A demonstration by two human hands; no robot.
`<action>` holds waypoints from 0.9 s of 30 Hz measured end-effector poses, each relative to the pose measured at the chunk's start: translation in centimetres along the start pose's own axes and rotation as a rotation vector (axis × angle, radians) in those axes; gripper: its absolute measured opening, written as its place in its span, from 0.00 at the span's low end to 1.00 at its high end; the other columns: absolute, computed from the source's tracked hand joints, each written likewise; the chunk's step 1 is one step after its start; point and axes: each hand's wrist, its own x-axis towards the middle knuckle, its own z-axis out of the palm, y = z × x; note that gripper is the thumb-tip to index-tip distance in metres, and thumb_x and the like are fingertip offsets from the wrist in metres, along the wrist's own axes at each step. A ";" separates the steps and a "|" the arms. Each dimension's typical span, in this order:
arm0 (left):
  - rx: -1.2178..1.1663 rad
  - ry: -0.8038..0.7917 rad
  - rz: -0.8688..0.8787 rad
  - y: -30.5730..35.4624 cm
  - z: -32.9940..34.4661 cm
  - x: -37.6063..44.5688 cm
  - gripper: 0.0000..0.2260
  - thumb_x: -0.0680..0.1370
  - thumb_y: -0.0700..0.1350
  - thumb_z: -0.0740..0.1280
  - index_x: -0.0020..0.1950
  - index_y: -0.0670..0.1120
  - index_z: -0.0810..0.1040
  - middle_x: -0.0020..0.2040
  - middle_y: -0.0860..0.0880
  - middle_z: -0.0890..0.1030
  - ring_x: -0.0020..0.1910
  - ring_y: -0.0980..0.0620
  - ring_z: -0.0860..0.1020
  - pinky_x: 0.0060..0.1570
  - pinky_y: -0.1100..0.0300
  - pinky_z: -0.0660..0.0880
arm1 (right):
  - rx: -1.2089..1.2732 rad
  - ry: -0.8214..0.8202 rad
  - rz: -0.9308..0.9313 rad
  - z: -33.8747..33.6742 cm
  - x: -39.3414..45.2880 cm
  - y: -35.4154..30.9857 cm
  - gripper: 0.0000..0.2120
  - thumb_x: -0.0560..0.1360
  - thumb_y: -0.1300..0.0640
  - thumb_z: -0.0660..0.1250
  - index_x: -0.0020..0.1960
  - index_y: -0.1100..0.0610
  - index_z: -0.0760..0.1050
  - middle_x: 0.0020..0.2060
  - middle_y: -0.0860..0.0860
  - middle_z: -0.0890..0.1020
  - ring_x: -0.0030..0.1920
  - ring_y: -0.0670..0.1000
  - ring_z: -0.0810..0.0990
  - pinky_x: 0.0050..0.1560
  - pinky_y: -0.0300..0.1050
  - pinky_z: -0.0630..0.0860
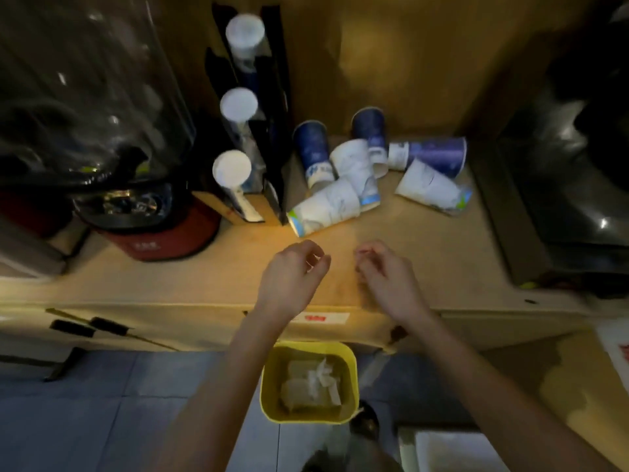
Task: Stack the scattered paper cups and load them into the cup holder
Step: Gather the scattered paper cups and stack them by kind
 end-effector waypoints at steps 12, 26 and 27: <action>0.148 0.022 0.077 3.4 3.1 9.2 0.24 0.75 0.49 0.65 0.69 0.44 0.63 0.67 0.45 0.70 0.66 0.47 0.67 0.63 0.54 0.65 | -0.078 0.174 0.127 -6.9 9.6 2.9 0.17 0.76 0.57 0.61 0.64 0.58 0.68 0.57 0.56 0.77 0.57 0.54 0.75 0.59 0.49 0.71; 0.485 -0.092 -0.282 -0.1 7.8 14.8 0.38 0.72 0.50 0.68 0.74 0.47 0.48 0.77 0.46 0.53 0.74 0.45 0.56 0.72 0.45 0.53 | -0.682 -0.108 0.236 -10.6 20.7 9.8 0.41 0.71 0.53 0.67 0.75 0.57 0.46 0.76 0.58 0.54 0.75 0.60 0.50 0.75 0.54 0.46; 0.481 -0.075 -0.282 -0.3 7.9 14.9 0.37 0.72 0.48 0.69 0.74 0.47 0.50 0.76 0.46 0.56 0.73 0.44 0.58 0.72 0.45 0.53 | -0.650 -0.086 0.236 -10.4 20.6 10.0 0.41 0.70 0.54 0.68 0.74 0.57 0.48 0.75 0.58 0.56 0.74 0.60 0.53 0.74 0.54 0.48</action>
